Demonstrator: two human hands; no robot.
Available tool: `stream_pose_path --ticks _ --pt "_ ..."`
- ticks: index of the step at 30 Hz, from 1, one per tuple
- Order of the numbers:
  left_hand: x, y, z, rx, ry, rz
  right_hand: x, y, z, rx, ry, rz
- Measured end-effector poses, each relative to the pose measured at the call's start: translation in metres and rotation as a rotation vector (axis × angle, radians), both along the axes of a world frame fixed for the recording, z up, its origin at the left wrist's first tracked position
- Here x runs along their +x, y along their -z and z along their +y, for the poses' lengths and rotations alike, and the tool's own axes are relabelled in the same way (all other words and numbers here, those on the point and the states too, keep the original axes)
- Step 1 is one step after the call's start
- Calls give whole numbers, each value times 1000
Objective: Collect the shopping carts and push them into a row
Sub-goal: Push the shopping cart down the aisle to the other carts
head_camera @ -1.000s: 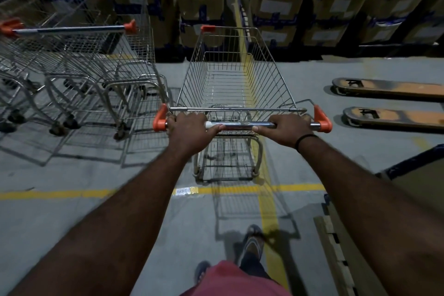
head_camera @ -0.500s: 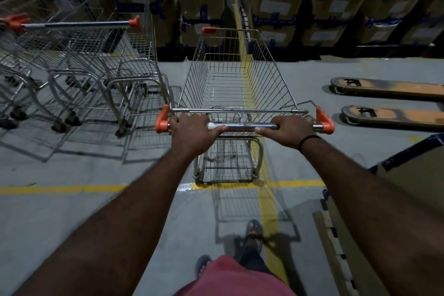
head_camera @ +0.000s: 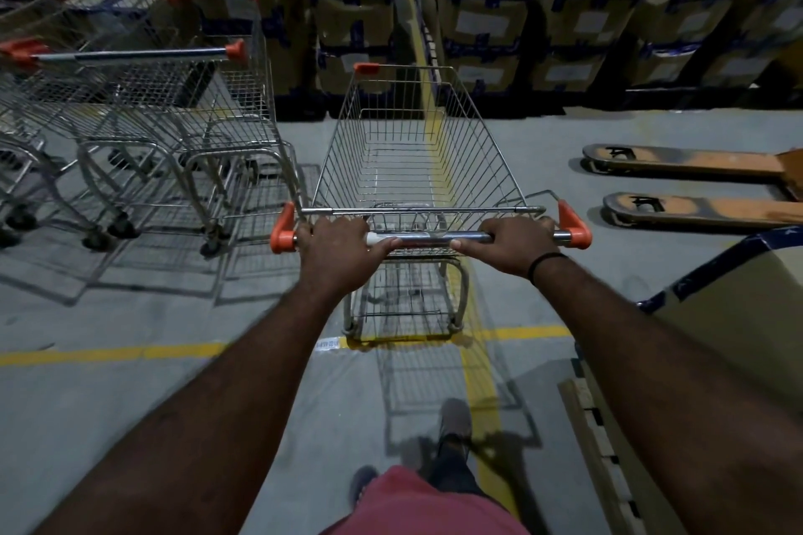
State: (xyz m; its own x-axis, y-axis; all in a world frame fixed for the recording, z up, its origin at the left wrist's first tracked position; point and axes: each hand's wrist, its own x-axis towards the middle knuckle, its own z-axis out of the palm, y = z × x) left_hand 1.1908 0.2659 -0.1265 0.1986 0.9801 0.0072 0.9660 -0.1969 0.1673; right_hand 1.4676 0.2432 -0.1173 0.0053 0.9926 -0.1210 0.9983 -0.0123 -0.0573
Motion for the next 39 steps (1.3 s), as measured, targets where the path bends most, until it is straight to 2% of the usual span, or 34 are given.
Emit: stream_pose_path --ticks 15,19,22,25,28,35,39 --pt "1 -2 -5 -27 -1 14 -3 -5 -5 -37 26 9" --pt "2 -8 2 -74 -33 40 -1 -19 5 -220 6 86" --pt "4 -20 12 -252 -53 42 -3 -32 24 -390 -5 176" --pt "7 -32 24 -347 -75 -210 -14 -37 41 -287 -61 160" --pt "9 -43 31 -286 -86 -395 -36 -42 56 -146 -85 231" --pt "-8 -64 43 -116 -166 -409 -90 -55 84 -86 -191 391" --pt "-37 -71 55 -109 -234 -483 -130 -59 108 -59 -214 460"
